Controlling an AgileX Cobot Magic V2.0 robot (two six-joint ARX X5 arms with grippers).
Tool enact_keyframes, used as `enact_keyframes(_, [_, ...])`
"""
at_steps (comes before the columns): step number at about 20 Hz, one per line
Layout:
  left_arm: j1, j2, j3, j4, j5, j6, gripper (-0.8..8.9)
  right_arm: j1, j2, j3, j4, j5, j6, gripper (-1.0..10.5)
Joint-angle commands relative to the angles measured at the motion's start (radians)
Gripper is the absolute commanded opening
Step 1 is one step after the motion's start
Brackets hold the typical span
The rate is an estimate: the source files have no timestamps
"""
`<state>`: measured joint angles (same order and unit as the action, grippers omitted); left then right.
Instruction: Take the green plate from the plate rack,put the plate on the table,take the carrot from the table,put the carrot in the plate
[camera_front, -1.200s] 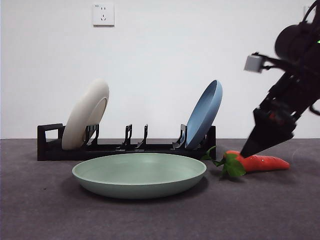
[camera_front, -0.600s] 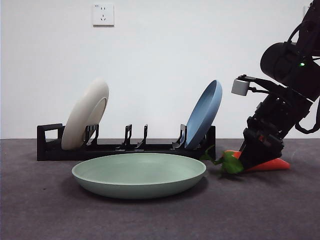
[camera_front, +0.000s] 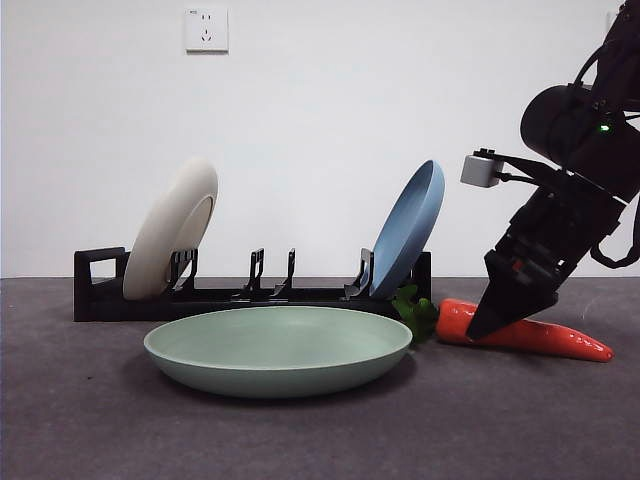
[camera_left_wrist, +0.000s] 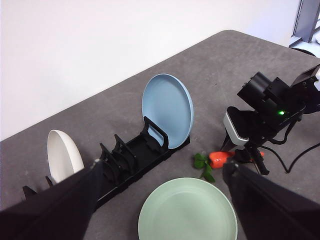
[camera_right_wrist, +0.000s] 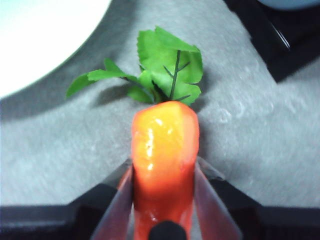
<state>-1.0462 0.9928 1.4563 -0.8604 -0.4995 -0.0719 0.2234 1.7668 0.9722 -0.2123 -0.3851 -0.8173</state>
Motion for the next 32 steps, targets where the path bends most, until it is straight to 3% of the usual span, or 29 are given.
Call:
enact_keyframes(1, [0.001,-0.002,-0.003,0.003,-0.004,-0.007,4.09,0.016,-0.042,-0.001,-0.010,-0.001,0.177,-0.1])
enact_keyframes(6, [0.001,-0.002,-0.002,-0.008,-0.004,-0.007,4.09,0.132,-0.240,-0.001,-0.039,-0.002,0.451,-0.1])
enact_keyframes(9, [0.001,-0.002,-0.002,-0.010,-0.003,-0.007,4.09,0.294,-0.282,-0.001,-0.054,0.003,0.463,-0.1])
enact_keyframes(13, [0.001,-0.002,-0.003,-0.017,0.005,-0.006,4.09,0.484,-0.188,-0.001,0.089,0.143,0.498,-0.1])
enact_keyframes(17, [0.001,-0.002,-0.002,-0.043,0.006,-0.007,4.09,0.504,-0.037,-0.001,0.270,0.166,0.584,-0.1])
enact_keyframes(19, [0.001,-0.002,-0.003,-0.055,0.005,-0.007,4.09,0.504,0.018,0.000,0.287,0.209,0.583,-0.1])
enact_keyframes(25, [0.001,0.002,-0.002,-0.059,0.006,-0.007,4.09,0.504,0.093,0.000,0.294,0.203,0.581,0.0])
enact_keyframes(27, [0.001,0.002,-0.003,-0.070,0.007,-0.007,4.09,0.504,0.093,0.000,0.301,0.203,0.581,1.5])
enact_keyframes(29, [0.001,0.002,-0.002,-0.077,0.007,-0.008,4.09,0.504,0.092,0.000,0.301,0.207,0.583,4.7])
enact_keyframes(30, [0.001,0.002,-0.003,-0.077,0.006,-0.008,4.09,0.504,0.092,0.000,0.301,0.210,0.584,5.6])
enact_keyframes(32, [0.001,0.002,-0.002,-0.077,0.006,-0.007,4.09,0.504,0.082,0.011,0.290,0.209,0.588,5.8])
